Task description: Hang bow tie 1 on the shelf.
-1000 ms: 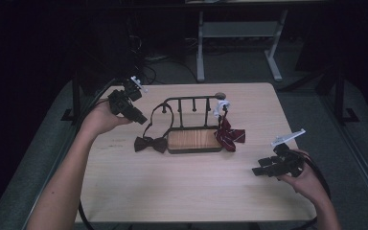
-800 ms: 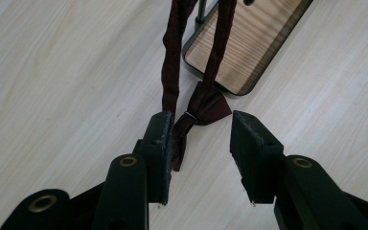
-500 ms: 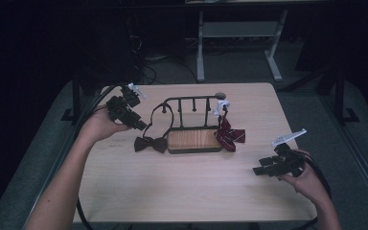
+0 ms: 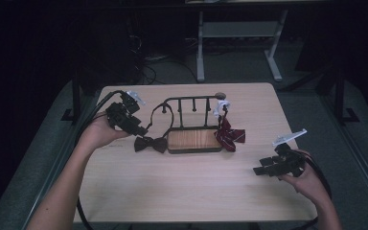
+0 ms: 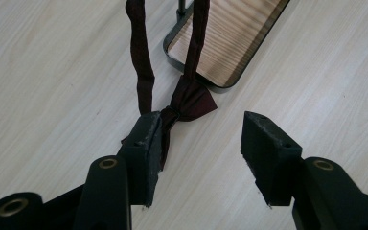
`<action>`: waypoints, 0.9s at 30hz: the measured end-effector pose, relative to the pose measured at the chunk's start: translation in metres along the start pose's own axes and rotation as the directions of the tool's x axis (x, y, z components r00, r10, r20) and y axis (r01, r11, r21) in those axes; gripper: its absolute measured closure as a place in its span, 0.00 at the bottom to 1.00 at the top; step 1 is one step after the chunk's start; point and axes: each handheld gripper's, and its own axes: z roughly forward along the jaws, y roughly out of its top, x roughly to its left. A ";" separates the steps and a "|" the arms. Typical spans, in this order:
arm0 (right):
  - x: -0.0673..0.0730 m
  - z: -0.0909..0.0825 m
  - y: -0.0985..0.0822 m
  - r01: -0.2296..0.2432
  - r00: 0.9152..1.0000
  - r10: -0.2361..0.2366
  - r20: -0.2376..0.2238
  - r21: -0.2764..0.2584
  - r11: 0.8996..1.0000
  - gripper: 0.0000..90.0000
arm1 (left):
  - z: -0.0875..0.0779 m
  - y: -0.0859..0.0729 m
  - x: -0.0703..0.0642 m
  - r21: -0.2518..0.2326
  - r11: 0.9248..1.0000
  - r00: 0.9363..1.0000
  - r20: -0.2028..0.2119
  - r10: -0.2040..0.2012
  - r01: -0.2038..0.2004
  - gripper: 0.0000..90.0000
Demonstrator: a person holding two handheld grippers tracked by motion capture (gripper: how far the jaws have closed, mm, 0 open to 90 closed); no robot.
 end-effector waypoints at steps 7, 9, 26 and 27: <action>0.000 0.000 0.000 0.001 1.000 -0.001 0.006 0.004 1.000 0.46 | 0.002 -0.008 -0.003 -0.018 1.000 1.000 0.000 -0.002 0.002 0.51; 0.000 0.000 0.000 0.000 1.000 0.000 0.007 0.004 1.000 0.46 | 0.002 -0.011 -0.004 -0.024 1.000 1.000 0.003 -0.003 0.003 0.51; 0.000 -0.001 -0.001 -0.004 1.000 0.004 0.010 0.004 1.000 0.46 | 0.011 -0.034 -0.012 -0.030 1.000 1.000 -0.001 -0.001 0.001 0.46; 0.000 -0.001 -0.001 -0.004 1.000 0.004 0.009 0.005 1.000 0.46 | 0.012 -0.036 -0.013 -0.025 1.000 1.000 0.000 -0.003 0.003 0.46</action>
